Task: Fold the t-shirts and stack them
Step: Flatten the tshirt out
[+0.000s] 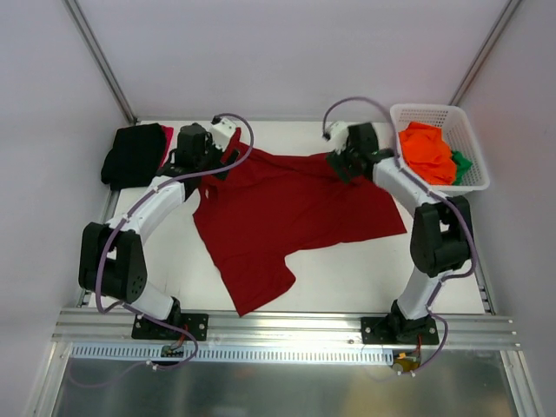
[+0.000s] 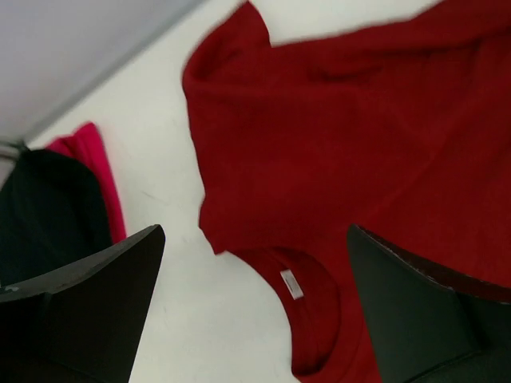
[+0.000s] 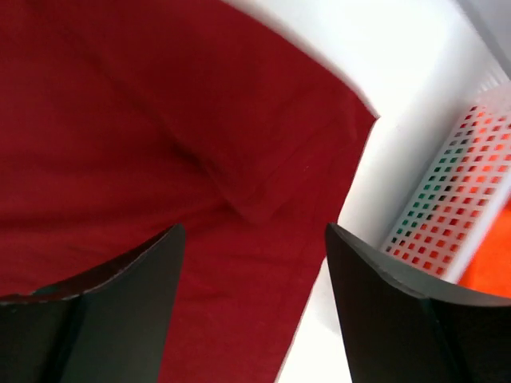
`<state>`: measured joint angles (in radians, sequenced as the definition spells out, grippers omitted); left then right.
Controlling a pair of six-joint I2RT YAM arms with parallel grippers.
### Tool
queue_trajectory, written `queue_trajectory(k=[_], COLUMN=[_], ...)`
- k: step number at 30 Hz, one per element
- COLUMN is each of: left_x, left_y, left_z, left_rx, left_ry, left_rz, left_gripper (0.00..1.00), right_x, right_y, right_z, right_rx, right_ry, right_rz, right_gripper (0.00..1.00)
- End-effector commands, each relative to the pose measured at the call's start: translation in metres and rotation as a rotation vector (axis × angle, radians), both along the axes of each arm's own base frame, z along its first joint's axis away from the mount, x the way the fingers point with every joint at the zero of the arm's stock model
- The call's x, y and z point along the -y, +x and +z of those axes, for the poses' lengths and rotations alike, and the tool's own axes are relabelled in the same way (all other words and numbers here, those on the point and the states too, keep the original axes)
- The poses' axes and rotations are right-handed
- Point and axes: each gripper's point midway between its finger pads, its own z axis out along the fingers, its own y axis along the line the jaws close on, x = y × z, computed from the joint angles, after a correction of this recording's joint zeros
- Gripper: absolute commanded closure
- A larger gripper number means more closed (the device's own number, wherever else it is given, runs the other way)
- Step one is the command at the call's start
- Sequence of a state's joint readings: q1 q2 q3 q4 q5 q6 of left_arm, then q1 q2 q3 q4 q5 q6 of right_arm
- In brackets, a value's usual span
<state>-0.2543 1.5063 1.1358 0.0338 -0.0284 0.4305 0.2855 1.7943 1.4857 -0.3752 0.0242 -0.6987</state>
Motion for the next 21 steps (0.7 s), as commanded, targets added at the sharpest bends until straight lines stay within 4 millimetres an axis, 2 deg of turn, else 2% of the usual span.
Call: queue_trajectory(k=[1,2,4,6,9,14,16,17,18,21], left_x=[-0.008,-0.011,-0.011,-0.011,-0.012,-0.011,-0.010,-0.010,-0.009,-0.009], left_y=[-0.016,-0.016,-0.018,-0.021,-0.023,-0.026,-0.027,-0.028,-0.028,-0.028], left_z=[-0.043,-0.044,-0.048,-0.047,-0.047,-0.051,-0.051,-0.050,-0.050,-0.049], left_rx=[-0.124,-0.121,-0.123,-0.122,-0.122,-0.133,-0.133,-0.133,-0.131,-0.130], left_ry=[0.058,0.072,0.070,0.060,0.062,0.055,0.046,0.041,0.040,0.038], left_rz=[0.013,0.019,0.017,0.017,0.020,0.017,0.014,0.015,0.013,0.013], left_gripper=[0.01,0.01,0.01,0.01,0.01,0.01,0.01,0.01,0.01,0.01], right_x=[0.025,0.021,0.027,0.028,0.037,0.042,0.043,0.044,0.041,0.039], right_y=[-0.025,-0.022,-0.035,-0.039,-0.042,-0.044,-0.040,-0.049,-0.043,-0.040], right_z=[-0.052,-0.054,-0.076,-0.087,-0.091,-0.074,-0.059,-0.056,-0.039,-0.016], right_rx=[0.049,0.096,0.045,0.042,0.091,0.124,0.120,0.077,0.097,0.139], right_ry=[-0.532,-0.554,-0.574,-0.577,-0.644,-0.622,-0.542,-0.447,-0.396,-0.331], right_rz=[0.146,0.160,0.210,0.254,0.266,0.246,0.219,0.210,0.200,0.193], right_gripper=[0.25,0.24,0.26,0.27,0.28,0.28,0.28,0.28,0.28,0.28])
